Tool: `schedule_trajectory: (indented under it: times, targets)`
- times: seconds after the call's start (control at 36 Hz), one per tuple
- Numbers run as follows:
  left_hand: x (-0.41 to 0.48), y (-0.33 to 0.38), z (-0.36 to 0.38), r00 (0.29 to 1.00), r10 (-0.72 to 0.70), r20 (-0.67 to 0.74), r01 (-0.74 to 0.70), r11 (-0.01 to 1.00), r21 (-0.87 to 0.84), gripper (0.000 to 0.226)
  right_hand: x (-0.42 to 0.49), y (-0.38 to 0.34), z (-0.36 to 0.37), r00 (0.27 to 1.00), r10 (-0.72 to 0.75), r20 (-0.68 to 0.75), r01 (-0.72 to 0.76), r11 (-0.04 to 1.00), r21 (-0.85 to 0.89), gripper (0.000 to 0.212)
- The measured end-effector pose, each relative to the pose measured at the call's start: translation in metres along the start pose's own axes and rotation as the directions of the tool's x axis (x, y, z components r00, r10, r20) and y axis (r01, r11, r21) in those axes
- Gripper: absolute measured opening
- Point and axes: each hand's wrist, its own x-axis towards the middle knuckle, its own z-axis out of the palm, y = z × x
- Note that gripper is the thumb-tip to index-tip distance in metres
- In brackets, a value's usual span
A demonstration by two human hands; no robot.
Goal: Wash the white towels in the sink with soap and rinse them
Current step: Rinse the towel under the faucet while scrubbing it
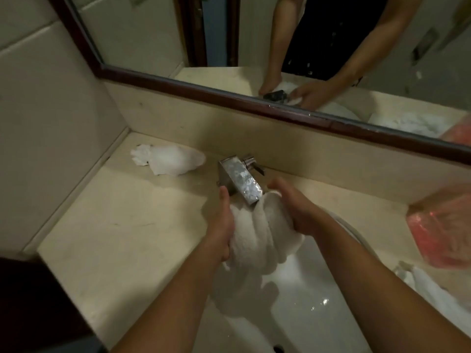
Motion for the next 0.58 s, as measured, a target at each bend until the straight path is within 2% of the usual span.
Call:
schedule_trajectory:
  times: [0.08, 0.14, 0.17, 0.22, 0.33, 0.44, 0.58]
  targets:
    - [0.025, -0.003, -0.003, 0.999, -0.022, 0.026, 0.022, 1.000, -0.001, 0.137, 0.016, 0.000, -0.001, 0.992, -0.102, -0.070, 0.099, 0.994, -0.043, 0.094]
    - [0.026, 0.003, 0.001, 0.999, -0.041, 0.025, 0.040, 0.999, 0.004, 0.139, 0.028, 0.001, -0.003, 0.971, -0.199, -0.132, 0.188, 0.977, -0.096, 0.112]
    - [0.026, 0.005, 0.002, 0.999, -0.046, 0.022, 0.046, 0.999, 0.000, 0.134, 0.028, -0.002, -0.001, 0.960, -0.239, -0.146, 0.223, 0.967, -0.120, 0.109]
    - [0.020, 0.012, 0.005, 0.998, -0.056, 0.017, 0.056, 0.998, -0.004, 0.122, 0.025, -0.011, 0.002, 0.943, -0.286, -0.171, 0.257, 0.951, -0.172, 0.089]
    - [0.027, 0.015, 0.007, 1.000, -0.021, 0.009, 0.021, 1.000, -0.009, 0.094, 0.036, -0.016, 0.002, 0.925, -0.314, -0.215, 0.257, 0.932, -0.255, 0.053]
    - [0.035, 0.011, 0.006, 0.999, -0.038, 0.036, 0.039, 0.999, -0.035, 0.103, 0.046, -0.017, 0.002, 0.902, -0.373, -0.218, 0.278, 0.888, -0.367, 0.034]
    - [0.039, 0.009, 0.007, 0.994, -0.051, 0.095, 0.062, 0.990, -0.125, 0.112, 0.048, -0.021, 0.003, 0.860, -0.468, -0.205, 0.322, 0.808, -0.494, 0.036]
